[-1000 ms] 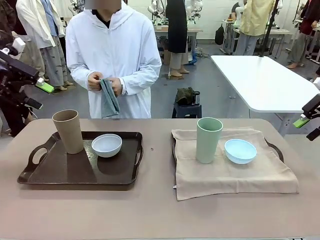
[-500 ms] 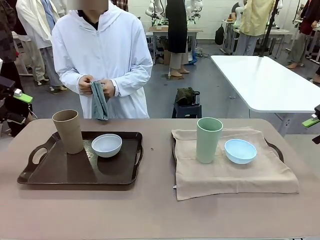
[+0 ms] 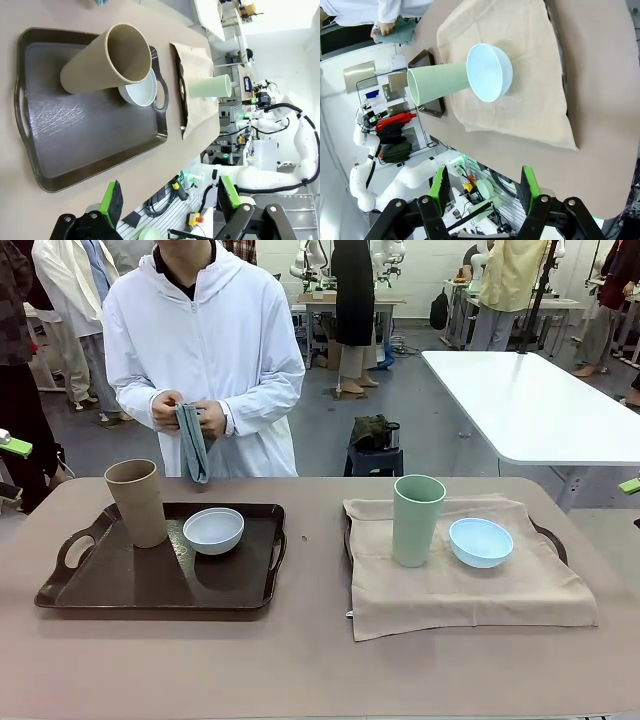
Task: Set up a tray with a mat and arrange the tableware.
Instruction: Pick up the Picnic Bowl and Reusable plastic cup from the Handle tray in front of the human's position and hold them in the air.
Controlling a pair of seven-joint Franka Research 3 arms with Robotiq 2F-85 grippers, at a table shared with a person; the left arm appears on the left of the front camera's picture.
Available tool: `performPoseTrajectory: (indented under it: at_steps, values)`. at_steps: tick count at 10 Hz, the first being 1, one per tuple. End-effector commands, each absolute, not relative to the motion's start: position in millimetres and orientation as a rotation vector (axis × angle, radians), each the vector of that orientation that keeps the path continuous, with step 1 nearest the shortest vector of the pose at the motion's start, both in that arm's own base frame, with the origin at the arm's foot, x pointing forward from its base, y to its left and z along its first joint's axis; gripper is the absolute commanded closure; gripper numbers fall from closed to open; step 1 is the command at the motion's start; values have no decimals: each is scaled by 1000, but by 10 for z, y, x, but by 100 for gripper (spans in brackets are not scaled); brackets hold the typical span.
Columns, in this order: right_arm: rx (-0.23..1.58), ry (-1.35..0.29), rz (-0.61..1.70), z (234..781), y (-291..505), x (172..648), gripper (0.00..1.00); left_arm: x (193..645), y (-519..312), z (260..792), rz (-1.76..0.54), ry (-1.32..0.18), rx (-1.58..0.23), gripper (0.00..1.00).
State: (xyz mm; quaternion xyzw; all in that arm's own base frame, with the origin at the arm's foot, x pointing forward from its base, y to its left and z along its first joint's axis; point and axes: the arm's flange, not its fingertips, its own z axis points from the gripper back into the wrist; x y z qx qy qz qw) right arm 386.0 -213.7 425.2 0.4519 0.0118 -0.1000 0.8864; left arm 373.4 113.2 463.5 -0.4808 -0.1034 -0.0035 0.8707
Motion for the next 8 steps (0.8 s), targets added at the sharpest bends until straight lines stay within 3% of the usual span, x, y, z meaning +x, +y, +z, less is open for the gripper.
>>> performPoseTrajectory:
  at_steps: [1,8]
  values:
    - [960,-10,-152,4245,-2109,3877,25,3699,1090,4593,-81,-241,-1027,0]
    - [940,25,-208,4252,-2137,3860,25,3734,1132,4635,-7,-216,-1005,0]
